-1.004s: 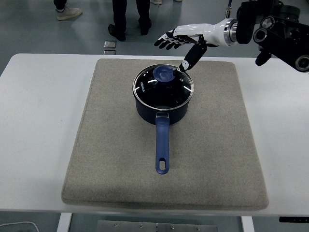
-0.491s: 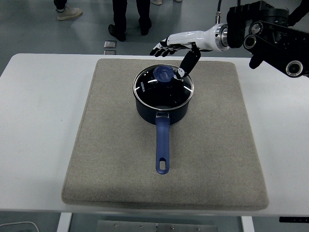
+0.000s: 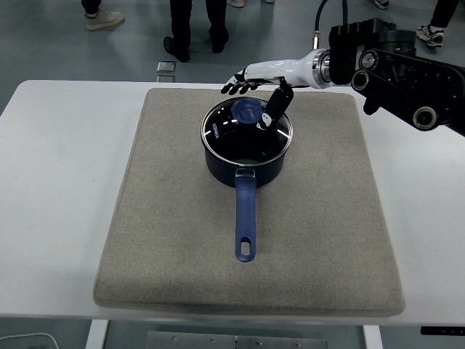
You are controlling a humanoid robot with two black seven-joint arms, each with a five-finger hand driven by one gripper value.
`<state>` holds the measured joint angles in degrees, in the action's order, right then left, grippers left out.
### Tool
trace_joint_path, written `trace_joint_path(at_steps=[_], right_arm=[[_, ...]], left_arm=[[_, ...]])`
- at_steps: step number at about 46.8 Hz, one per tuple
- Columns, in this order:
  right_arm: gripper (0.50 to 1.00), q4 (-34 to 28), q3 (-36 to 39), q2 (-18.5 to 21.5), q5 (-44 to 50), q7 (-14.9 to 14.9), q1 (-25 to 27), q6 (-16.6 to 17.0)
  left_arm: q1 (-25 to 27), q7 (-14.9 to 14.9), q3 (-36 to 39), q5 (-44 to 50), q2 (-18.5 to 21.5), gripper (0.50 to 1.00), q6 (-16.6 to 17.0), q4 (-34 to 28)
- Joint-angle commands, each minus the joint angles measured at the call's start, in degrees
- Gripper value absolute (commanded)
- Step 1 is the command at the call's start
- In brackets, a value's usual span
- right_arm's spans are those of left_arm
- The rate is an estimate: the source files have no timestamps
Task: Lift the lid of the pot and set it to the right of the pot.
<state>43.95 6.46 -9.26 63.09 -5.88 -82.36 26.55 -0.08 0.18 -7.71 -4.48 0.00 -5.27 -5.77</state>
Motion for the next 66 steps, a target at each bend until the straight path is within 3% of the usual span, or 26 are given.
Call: trace_joint_path(at_steps=[1,11,55,66], right_arm=[[0.919,0.0,0.04,-0.05,0.01,0.0,-0.08,0.09],[0.832,0.0,-0.66,-0.23,0.1,-0.09,-0.17,0.17],[0.795,0.08,-0.48,-0.32,0.1,-0.18,-0.26,0.7],[0.67,0.17,-0.48,-0.23,0.1,-0.44,-0.17,0.88]], left_arm=[[0.0,0.0,-0.02,0.0,0.0,1.0,0.0,-0.03],[0.0,0.0,0.07,0.0,0.0,1.0,0.0,0.06],[0.0,0.0,-0.02,0.0,0.0,1.0,0.0,0.06],[0.0,0.0,-0.02,0.0,0.0,1.0,0.0,-0.03]])
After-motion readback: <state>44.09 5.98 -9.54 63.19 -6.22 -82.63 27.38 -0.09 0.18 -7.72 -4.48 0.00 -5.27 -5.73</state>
